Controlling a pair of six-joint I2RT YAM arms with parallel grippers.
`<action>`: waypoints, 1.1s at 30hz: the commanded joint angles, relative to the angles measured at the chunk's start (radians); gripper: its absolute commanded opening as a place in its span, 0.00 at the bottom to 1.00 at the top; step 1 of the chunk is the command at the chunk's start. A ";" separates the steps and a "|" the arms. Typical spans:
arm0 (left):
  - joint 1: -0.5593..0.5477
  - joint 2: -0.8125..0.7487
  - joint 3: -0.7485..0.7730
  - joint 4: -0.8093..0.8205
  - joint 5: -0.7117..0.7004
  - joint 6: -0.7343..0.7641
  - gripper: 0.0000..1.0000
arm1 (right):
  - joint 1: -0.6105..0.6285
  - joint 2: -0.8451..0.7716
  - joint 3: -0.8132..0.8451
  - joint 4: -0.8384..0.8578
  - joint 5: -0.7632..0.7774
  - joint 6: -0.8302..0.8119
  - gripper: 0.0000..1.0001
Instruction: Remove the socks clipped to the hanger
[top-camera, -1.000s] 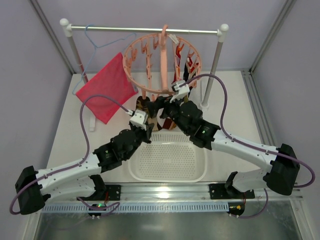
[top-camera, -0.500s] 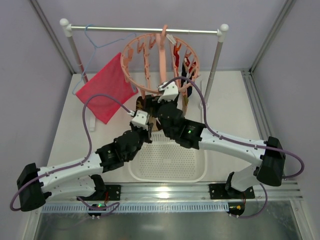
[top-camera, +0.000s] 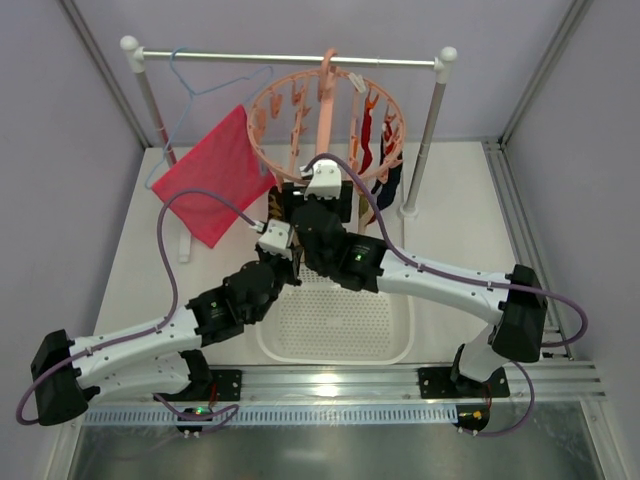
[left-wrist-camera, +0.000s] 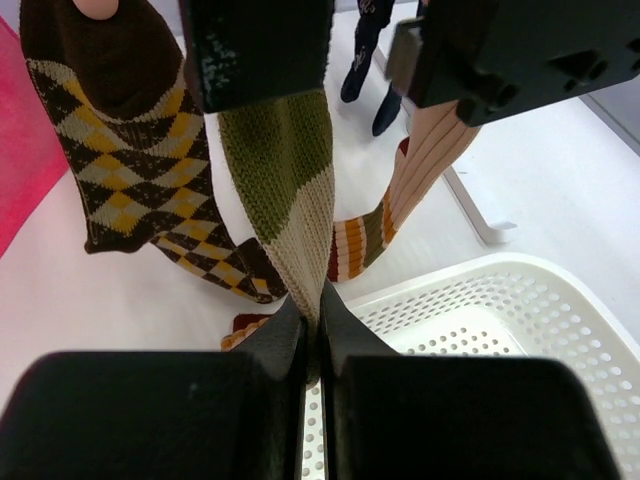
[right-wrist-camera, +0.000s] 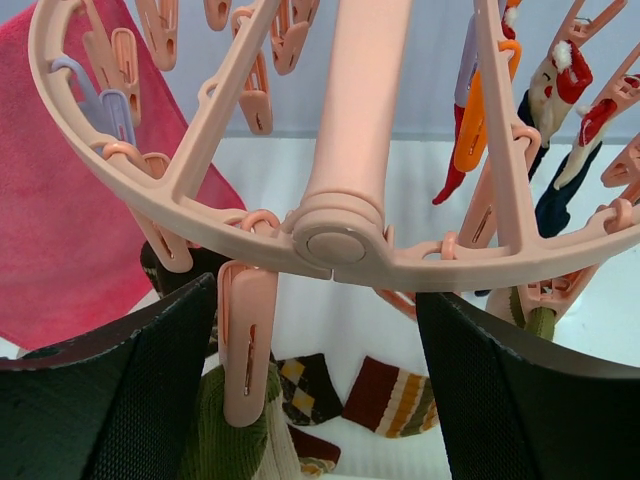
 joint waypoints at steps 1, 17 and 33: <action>-0.010 -0.004 0.006 -0.007 -0.014 0.011 0.00 | 0.010 0.021 0.070 -0.001 0.086 -0.044 0.81; -0.118 0.059 0.040 -0.001 -0.207 0.068 0.00 | 0.019 0.105 0.165 -0.061 0.185 -0.081 0.79; -0.209 0.134 0.089 0.016 -0.264 0.117 0.00 | 0.039 0.130 0.205 -0.142 0.140 -0.037 0.87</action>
